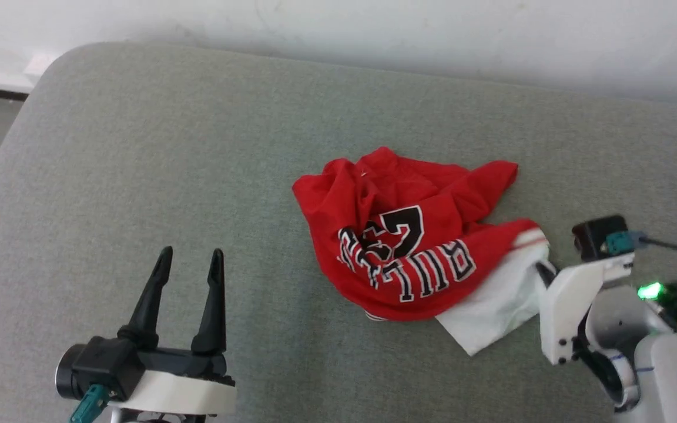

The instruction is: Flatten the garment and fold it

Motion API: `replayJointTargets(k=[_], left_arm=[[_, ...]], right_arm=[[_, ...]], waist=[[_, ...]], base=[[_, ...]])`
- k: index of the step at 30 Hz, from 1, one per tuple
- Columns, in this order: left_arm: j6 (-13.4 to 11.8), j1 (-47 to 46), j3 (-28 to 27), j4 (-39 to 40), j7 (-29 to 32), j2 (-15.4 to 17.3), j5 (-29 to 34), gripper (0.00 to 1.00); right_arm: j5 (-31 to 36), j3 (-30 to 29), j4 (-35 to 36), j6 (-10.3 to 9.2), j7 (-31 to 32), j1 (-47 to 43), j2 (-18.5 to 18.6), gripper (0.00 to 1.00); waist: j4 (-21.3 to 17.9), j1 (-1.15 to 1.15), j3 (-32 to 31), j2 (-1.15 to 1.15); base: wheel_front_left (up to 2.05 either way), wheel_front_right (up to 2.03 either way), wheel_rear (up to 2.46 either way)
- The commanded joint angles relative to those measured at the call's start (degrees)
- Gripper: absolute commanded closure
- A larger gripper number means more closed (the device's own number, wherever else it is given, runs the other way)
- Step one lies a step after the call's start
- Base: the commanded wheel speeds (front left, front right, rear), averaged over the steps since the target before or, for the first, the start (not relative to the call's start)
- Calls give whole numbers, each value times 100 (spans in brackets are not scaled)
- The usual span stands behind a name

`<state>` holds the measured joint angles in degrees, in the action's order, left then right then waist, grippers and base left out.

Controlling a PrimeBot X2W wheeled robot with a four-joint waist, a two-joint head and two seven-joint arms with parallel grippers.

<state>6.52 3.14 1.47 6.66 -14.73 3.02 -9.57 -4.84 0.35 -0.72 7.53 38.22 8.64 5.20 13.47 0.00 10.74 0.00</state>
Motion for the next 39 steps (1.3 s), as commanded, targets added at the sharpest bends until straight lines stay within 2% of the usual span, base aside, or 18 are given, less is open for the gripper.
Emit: replayJointTargets(k=[1,4,9,10,14,19,25,26,27,28,29,33,39], left_arm=[[-4,17,-49,22,-27,-14,3,0],[-35,69,-93,53,-27,-14,21,0],[-52,135,-139,111,-27,-14,31,0],[-52,135,-139,111,-27,-14,31,0],[-44,193,-172,127,-27,-14,25,0],[-12,200,-184,99,-27,-14,29,0],[31,119,-200,36,-27,-4,39,0],[36,113,-199,26,-27,-4,45,0],[40,109,-195,16,-27,-4,53,0],[43,108,-190,8,-27,-4,60,0],[46,110,-184,1,-27,-4,65,0],[55,137,-144,-30,-27,-6,67,0],[58,161,-96,-43,-27,-9,38,0]], right_arm=[[-68,26,267,-4,-39,252,94,100],[-165,-162,792,-4,59,526,241,100],[-92,-1107,1610,-4,419,516,471,100],[-92,-1107,1610,-4,419,516,471,100],[113,-2129,1996,-4,602,-138,546,100],[316,-2947,1944,-4,444,-1241,229,100],[418,-2967,1393,-4,-134,-1562,-86,100],[448,-2926,1334,-4,-223,-1516,-101,87],[498,-2872,1303,-4,-301,-1462,-104,59],[533,-2815,1302,-4,-375,-1391,-97,4],[565,-2742,1324,-4,-425,-1321,-67,0],[454,-2252,1717,-4,-457,-923,91,0],[78,-1084,2101,-4,-104,-212,218,0]], waist=[[-240,0,-189,0],[-401,0,-308,0],[-499,0,-371,0],[-499,0,-371,0],[-460,0,-300,0],[-377,0,-140,0],[-362,0,-78,0],[-368,0,-85,0],[-375,0,-98,0],[-381,0,-115,0],[-385,0,-133,0],[-374,0,-232,0],[-307,0,-285,0]], base=[[0,0,0],[0,0,0],[0,0,0],[0,0,0],[0,0,0],[0,0,0],[0,0,0],[0,0,0],[0,0,0],[0,0,0],[0,0,0],[0,0,0],[0,0,0]])
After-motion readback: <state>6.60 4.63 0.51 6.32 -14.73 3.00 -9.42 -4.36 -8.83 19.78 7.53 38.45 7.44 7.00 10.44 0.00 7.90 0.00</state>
